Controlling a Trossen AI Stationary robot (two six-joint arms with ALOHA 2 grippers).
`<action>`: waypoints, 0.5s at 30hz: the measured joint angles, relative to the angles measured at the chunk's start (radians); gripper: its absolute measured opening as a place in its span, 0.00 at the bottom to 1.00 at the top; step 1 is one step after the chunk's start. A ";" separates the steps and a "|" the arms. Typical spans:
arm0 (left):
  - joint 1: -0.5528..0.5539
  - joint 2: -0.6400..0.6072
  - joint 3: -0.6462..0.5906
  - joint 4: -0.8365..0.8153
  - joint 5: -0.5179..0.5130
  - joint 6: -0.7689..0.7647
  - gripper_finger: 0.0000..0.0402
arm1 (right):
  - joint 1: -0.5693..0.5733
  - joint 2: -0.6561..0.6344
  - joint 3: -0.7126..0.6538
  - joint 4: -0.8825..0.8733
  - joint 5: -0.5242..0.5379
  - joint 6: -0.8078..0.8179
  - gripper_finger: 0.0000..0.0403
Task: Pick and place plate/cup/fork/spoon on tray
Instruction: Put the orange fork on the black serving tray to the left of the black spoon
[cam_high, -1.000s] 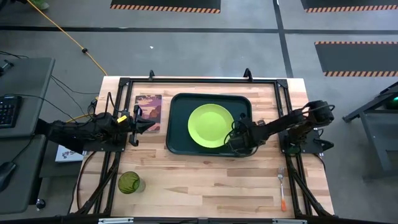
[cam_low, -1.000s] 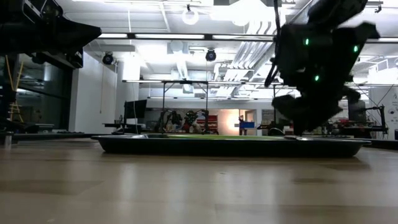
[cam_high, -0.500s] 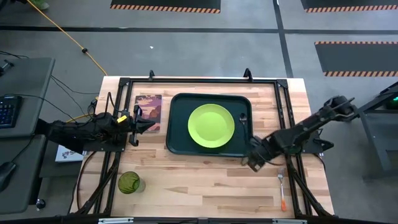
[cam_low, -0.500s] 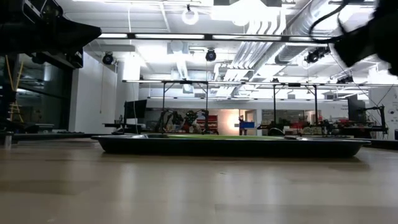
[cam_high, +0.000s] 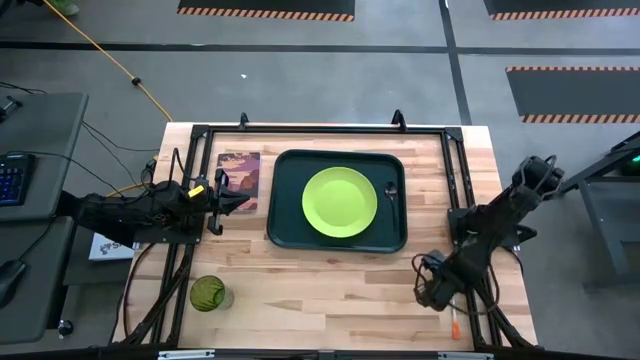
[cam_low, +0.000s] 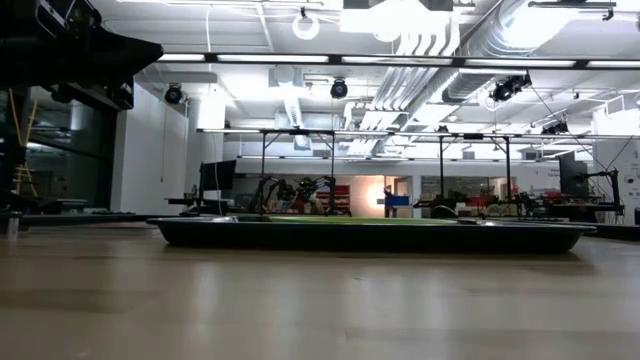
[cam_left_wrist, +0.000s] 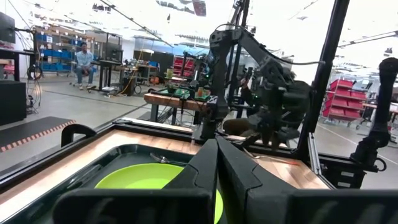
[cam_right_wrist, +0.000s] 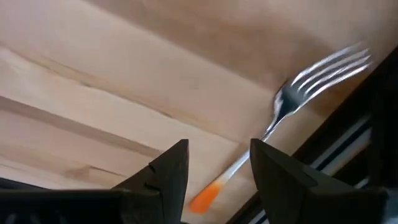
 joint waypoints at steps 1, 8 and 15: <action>0.000 0.000 0.000 0.000 0.000 0.000 0.01 | 0.006 0.017 0.000 0.013 -0.019 0.009 0.40; 0.000 0.000 0.000 0.000 0.000 0.000 0.01 | 0.006 0.127 -0.001 0.009 -0.215 -0.042 0.40; 0.000 0.000 0.000 0.000 0.000 0.000 0.01 | 0.008 0.210 -0.001 0.136 -0.250 -0.016 0.40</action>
